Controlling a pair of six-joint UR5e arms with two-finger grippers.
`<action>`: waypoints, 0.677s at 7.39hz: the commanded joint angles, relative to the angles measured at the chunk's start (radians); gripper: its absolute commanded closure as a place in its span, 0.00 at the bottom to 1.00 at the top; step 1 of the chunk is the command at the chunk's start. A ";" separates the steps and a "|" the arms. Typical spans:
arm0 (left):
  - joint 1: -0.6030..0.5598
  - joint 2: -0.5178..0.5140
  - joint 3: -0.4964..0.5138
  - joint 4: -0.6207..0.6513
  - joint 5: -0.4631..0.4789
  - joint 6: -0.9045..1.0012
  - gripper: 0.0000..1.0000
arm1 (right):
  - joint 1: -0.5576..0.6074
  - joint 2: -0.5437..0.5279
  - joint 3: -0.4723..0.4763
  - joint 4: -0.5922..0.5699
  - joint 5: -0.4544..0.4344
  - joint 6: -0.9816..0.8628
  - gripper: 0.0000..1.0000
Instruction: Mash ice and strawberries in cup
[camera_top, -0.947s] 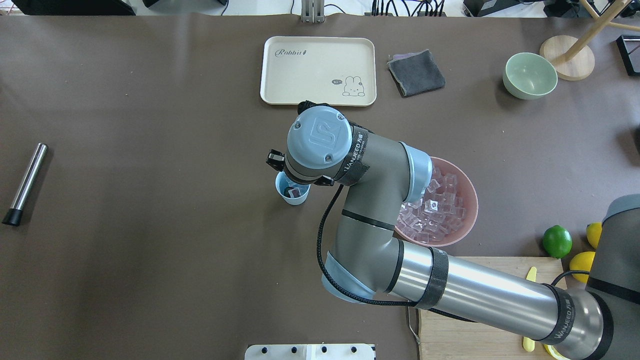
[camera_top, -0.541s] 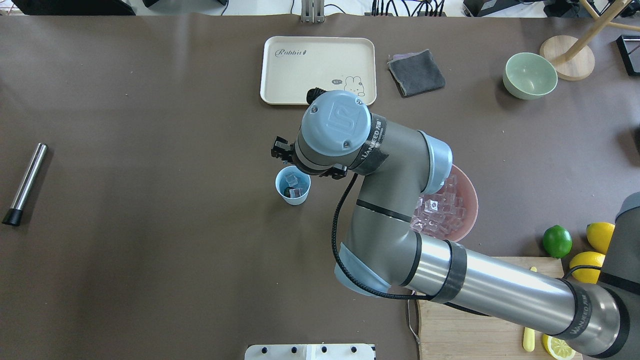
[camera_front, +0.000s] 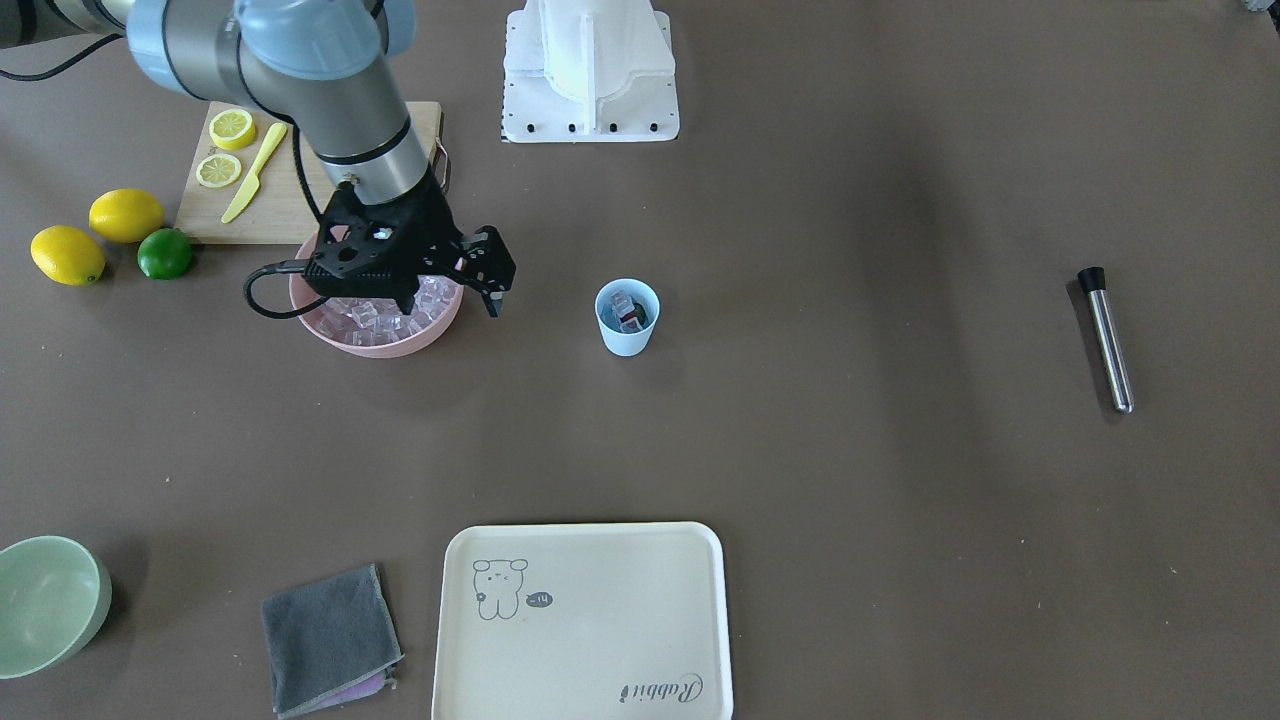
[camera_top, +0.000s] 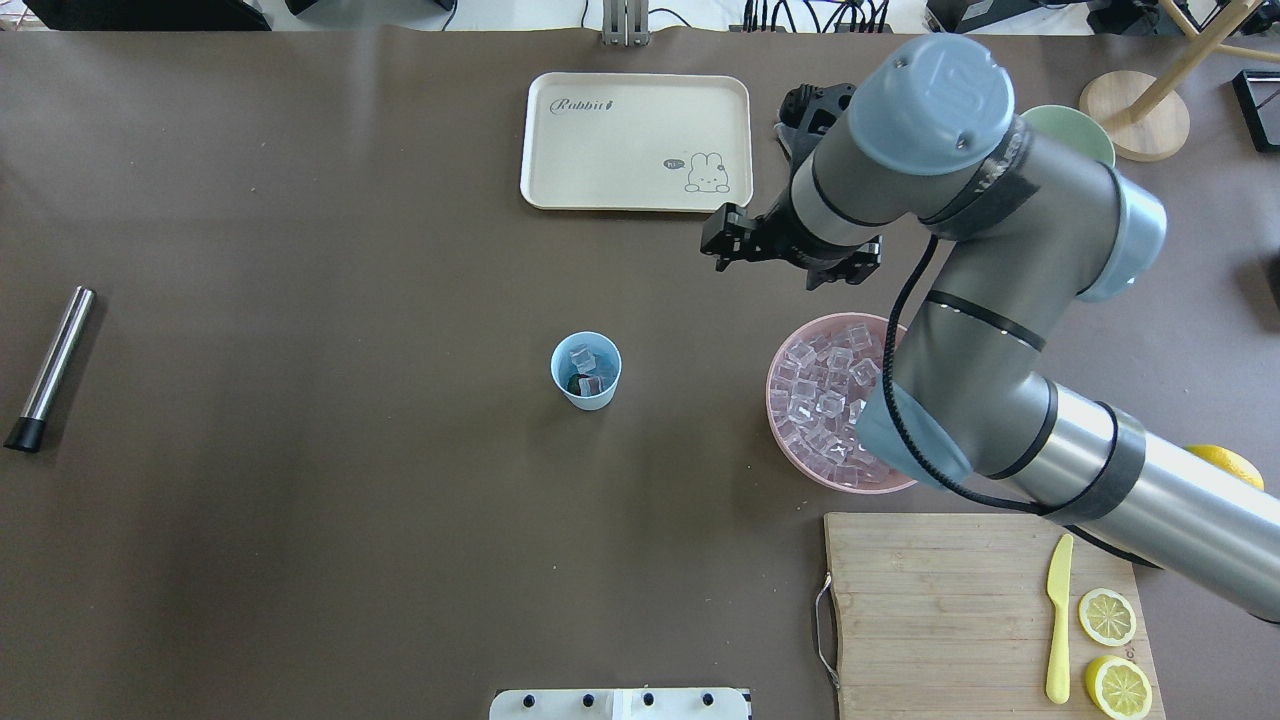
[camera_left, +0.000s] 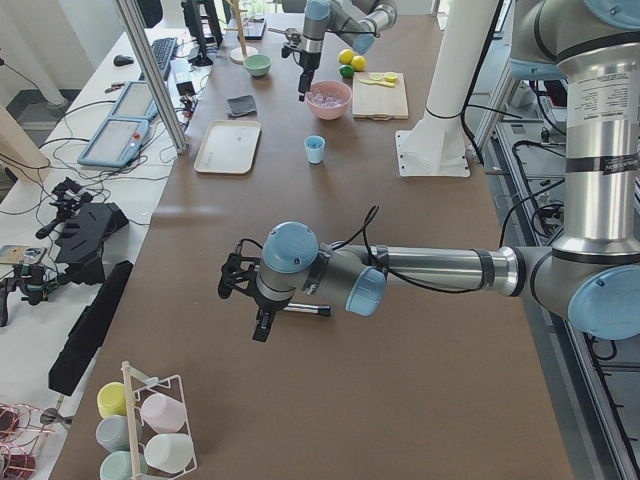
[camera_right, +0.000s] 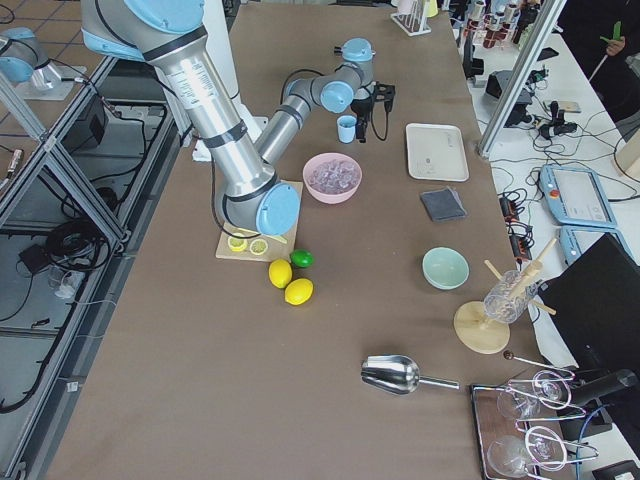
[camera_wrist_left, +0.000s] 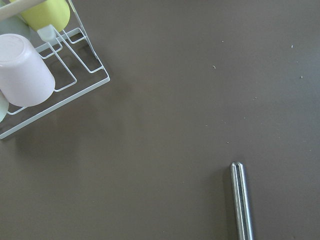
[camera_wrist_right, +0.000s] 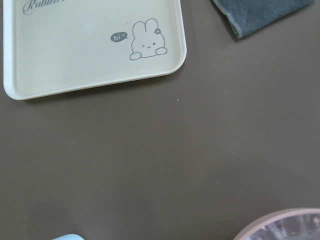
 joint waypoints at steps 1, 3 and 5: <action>0.094 -0.029 0.000 -0.015 0.050 -0.111 0.02 | 0.184 -0.143 0.010 0.006 0.145 -0.267 0.00; 0.199 -0.039 0.000 -0.082 0.065 -0.258 0.02 | 0.364 -0.246 -0.024 -0.006 0.265 -0.570 0.00; 0.329 -0.038 0.000 -0.195 0.139 -0.440 0.02 | 0.488 -0.273 -0.132 0.000 0.357 -0.769 0.00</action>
